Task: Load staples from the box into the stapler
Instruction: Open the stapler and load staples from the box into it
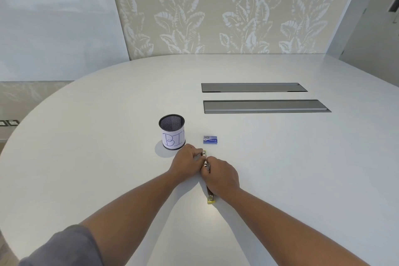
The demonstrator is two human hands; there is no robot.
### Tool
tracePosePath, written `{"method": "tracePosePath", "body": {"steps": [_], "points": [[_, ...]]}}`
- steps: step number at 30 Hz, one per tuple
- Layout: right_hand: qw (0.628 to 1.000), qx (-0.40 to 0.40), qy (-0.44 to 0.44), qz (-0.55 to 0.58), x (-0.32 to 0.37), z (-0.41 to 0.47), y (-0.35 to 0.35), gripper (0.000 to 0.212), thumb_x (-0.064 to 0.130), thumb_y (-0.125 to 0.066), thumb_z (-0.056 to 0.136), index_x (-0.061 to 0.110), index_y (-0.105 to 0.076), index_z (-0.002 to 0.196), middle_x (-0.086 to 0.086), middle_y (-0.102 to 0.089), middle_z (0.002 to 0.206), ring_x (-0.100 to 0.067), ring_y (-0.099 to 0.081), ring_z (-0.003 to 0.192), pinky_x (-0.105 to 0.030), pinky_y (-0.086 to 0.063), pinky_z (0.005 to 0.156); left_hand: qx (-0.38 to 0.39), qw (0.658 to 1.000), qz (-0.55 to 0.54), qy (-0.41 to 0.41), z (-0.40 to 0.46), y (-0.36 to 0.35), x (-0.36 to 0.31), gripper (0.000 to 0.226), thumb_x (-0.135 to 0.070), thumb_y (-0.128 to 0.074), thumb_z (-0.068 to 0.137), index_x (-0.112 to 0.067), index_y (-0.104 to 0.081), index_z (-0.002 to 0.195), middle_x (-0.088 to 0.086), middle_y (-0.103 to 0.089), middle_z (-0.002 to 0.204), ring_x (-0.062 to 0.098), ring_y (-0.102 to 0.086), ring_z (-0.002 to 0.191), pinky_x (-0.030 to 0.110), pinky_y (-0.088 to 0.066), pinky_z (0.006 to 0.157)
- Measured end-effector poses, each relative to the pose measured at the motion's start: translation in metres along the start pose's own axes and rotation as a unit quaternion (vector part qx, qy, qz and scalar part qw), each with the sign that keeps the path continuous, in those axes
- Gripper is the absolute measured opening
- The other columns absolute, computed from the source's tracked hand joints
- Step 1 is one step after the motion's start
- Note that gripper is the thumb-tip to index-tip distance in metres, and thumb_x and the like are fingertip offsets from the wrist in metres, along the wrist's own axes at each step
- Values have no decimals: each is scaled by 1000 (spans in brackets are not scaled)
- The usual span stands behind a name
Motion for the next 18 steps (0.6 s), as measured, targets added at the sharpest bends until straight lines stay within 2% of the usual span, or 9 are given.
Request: {"method": "tracePosePath", "body": {"steps": [4, 9, 12, 16, 18], "points": [[999, 33, 12, 8, -6, 2, 1, 24, 44, -44, 91, 22, -50, 83, 5, -62, 77, -22, -56, 74, -34, -34, 59, 22, 999, 34, -32, 1, 4, 3, 22, -14, -53, 94, -6, -73, 100, 9, -59, 97, 12, -52, 89, 27, -38, 80], [995, 91, 16, 44, -12, 8, 8, 20, 43, -50, 81, 26, -54, 89, 7, -67, 78, -18, -61, 80, -33, -44, 65, 28, 991, 93, -98, 0, 6, 5, 24, -11, -51, 92, -14, -73, 102, 3, -60, 94, 17, -57, 89, 31, -46, 77], [988, 128, 28, 80, -17, 13, 15, 30, 39, -54, 82, 31, -61, 110, 7, -71, 85, -18, -64, 87, -33, -51, 75, 6, 986, 104, -134, -7, 3, 10, 29, -10, -51, 90, -18, -73, 107, 0, -61, 95, 18, -58, 90, 32, -48, 77], [982, 135, 42, 126, -24, 17, 18, 45, 33, -64, 87, 34, -56, 132, 8, -72, 87, -13, -66, 89, -34, -51, 83, -5, 986, 98, -131, -7, 2, 12, 30, -12, -52, 89, -23, -73, 108, -7, -61, 94, 14, -58, 91, 28, -46, 76], [982, 129, 43, 133, -25, 18, 17, 51, 32, -65, 87, 37, -54, 137, 9, -71, 87, -11, -65, 88, -34, -51, 83, -8, 988, 91, -125, -7, 1, 12, 29, -14, -52, 89, -25, -72, 106, -8, -60, 93, 13, -58, 90, 28, -47, 75]]}}
Point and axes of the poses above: each hand's wrist, its own z-axis towards the middle knuckle, its own y-axis out of the back of the hand, x = y × z, the point moved 1 cm from there along z, towards the middle knuckle
